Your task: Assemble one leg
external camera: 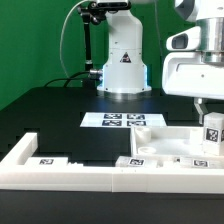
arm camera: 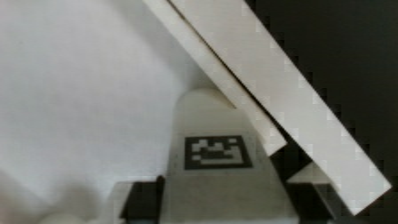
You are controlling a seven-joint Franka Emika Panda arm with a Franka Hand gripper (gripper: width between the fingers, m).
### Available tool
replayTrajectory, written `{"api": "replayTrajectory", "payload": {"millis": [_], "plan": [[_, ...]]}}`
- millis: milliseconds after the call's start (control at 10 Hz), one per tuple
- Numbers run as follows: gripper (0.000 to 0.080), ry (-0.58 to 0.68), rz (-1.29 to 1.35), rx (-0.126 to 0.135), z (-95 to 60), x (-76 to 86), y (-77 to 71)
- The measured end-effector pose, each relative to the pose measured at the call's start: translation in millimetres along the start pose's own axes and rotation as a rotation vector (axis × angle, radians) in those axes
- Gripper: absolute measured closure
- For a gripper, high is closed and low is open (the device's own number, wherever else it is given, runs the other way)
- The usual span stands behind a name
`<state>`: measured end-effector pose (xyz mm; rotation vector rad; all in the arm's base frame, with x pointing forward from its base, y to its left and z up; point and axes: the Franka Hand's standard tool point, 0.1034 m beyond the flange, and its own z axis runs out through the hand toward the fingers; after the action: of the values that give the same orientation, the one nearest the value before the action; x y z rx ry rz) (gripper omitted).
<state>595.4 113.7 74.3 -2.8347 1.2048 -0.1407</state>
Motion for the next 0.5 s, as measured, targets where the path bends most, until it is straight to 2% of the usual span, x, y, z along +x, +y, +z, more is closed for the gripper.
{"api": "replayTrajectory", "payload": {"millis": [100,200,300,400,500], "plan": [[0.0417,0.000,-0.015,0.000,0.3,-0.1,0.0],[0.0417,0.001,-0.054,0.001,0.0,0.4,0.2],[0.0242,0.002,-0.111,0.003,-2.5,2.5,1.7],[0.0242,0.005,-0.182,0.002,-3.4,1.2,1.9],[0.0168,0.018,-0.351,0.001,-3.0,0.8,2.4]]}}
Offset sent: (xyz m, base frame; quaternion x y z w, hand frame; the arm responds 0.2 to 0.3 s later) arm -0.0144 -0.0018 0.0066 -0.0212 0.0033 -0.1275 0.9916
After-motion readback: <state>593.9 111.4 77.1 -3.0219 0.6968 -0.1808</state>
